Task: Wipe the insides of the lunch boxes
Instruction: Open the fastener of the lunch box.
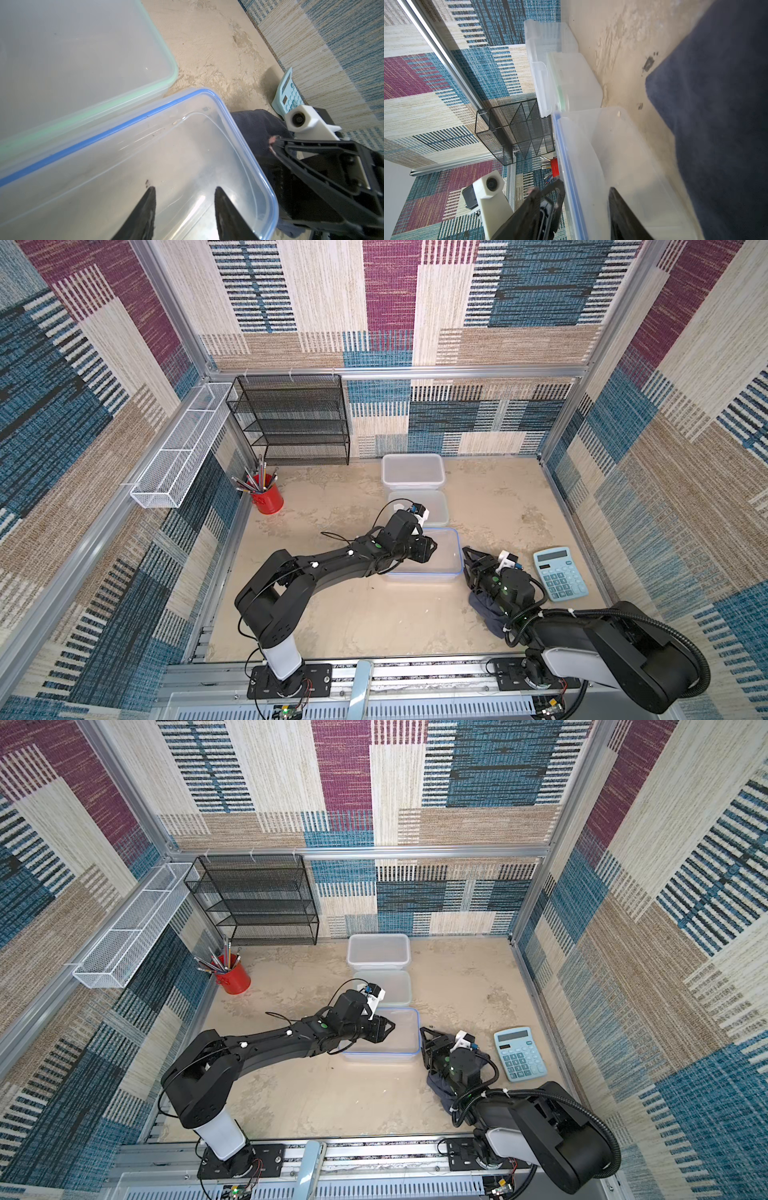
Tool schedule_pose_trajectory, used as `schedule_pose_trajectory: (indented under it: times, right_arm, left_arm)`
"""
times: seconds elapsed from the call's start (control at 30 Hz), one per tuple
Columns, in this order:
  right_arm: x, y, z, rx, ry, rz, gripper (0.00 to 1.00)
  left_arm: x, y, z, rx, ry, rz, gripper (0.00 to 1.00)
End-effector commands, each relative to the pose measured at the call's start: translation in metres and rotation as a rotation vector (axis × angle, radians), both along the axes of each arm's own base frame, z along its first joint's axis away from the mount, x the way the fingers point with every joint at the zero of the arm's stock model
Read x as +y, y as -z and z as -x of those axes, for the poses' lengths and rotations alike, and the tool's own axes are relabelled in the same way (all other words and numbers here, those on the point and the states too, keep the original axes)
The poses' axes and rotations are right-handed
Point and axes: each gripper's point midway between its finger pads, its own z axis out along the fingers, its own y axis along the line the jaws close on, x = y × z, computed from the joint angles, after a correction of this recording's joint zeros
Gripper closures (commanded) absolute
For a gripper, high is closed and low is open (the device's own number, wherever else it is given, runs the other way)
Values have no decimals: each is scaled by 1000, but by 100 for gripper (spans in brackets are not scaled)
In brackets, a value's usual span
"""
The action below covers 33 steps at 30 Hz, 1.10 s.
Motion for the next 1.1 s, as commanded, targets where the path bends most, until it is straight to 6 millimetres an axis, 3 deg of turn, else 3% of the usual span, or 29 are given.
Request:
schedule_pose_trajectory:
  times: [0.0, 0.7, 0.83, 1.07]
  right_arm:
    - [-5, -42, -8, -148, 45, -77, 48]
    - [-14, -42, -10, -149, 95, -26, 72]
    - [-11, -40, -11, -135, 82, -18, 71]
    - [-4, -21, -13, -38, 54, 20, 51]
  left_arm:
    - [59, 79, 60, 327, -27, -311, 52]
    - [58, 88, 66, 342, -15, -349, 53]
    - [58, 89, 66, 343, -14, -350, 53]
    - [59, 89, 66, 343, -15, -358, 54]
